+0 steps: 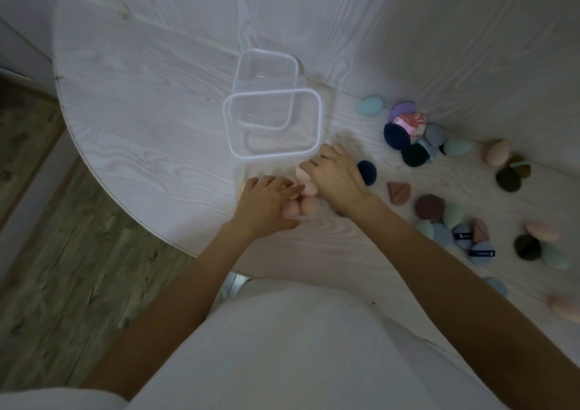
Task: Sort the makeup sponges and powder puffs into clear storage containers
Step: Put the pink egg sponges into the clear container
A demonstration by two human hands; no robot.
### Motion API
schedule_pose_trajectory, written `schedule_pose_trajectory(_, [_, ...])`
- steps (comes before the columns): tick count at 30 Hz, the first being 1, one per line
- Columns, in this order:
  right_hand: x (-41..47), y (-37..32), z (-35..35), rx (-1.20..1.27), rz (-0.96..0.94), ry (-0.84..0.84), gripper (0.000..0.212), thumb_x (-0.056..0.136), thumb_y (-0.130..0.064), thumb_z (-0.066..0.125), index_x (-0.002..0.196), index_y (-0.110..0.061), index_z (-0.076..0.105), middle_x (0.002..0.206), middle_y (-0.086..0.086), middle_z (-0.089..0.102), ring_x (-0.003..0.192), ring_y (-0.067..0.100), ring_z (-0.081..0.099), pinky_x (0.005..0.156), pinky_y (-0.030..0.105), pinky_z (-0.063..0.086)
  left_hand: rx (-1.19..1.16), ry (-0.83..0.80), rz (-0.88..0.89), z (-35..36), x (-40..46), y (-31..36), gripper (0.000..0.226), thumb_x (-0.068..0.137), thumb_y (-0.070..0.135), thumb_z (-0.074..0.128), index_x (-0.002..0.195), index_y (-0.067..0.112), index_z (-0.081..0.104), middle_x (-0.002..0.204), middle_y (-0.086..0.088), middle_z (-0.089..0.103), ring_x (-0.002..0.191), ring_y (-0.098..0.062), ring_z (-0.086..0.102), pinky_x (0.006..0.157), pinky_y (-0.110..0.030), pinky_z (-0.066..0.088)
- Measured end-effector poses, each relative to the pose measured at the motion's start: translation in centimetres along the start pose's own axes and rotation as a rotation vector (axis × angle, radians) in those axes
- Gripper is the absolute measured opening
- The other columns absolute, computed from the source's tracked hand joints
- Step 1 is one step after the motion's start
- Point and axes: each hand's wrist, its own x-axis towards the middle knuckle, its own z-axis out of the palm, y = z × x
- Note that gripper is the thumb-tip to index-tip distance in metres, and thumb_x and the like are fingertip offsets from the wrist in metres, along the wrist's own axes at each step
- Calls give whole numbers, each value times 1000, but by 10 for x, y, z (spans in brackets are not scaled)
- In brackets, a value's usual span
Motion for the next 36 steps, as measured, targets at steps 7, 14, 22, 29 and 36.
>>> schedule_pose_trajectory(7, [3,-12,19,-40,19,-56,19,71,-20,62,53,-27,66,58,-18,59,73,14,51,67,25,17,10,-7,43,-1,3,-4,70,67,55,71,130,32,51,129,3,55,118,-24,49,100,-45,33])
schedule_pose_trajectory(14, [-2,-1,33,443,115,126,27,83,-15,47,87,-18,74,101,-5,70,94,22,51,78,29,20,-64,-26,27,-1,5,-4,82,65,54,73,137,30,43,136,4,49,124,-21,45,106,-47,28])
schedule_pose_trajectory(22, [-19,-1,31,758,223,218,32,85,-1,49,110,-10,68,126,3,59,115,22,45,98,30,33,-207,7,3,-9,4,2,80,74,72,31,136,23,44,134,0,50,125,-21,43,111,-49,22])
schedule_pose_trajectory(29, [-39,0,15,729,245,311,28,90,-7,48,112,-7,65,111,7,65,104,24,53,85,29,39,-164,304,-107,-12,0,17,46,86,46,41,113,16,62,97,0,69,90,-24,60,71,-31,43])
schedule_pose_trajectory(36, [-143,48,36,643,454,411,27,92,-15,47,113,-11,63,101,9,68,87,24,61,76,37,50,-417,307,100,-22,25,112,25,91,26,53,110,14,64,91,-1,68,77,-11,60,68,-26,49])
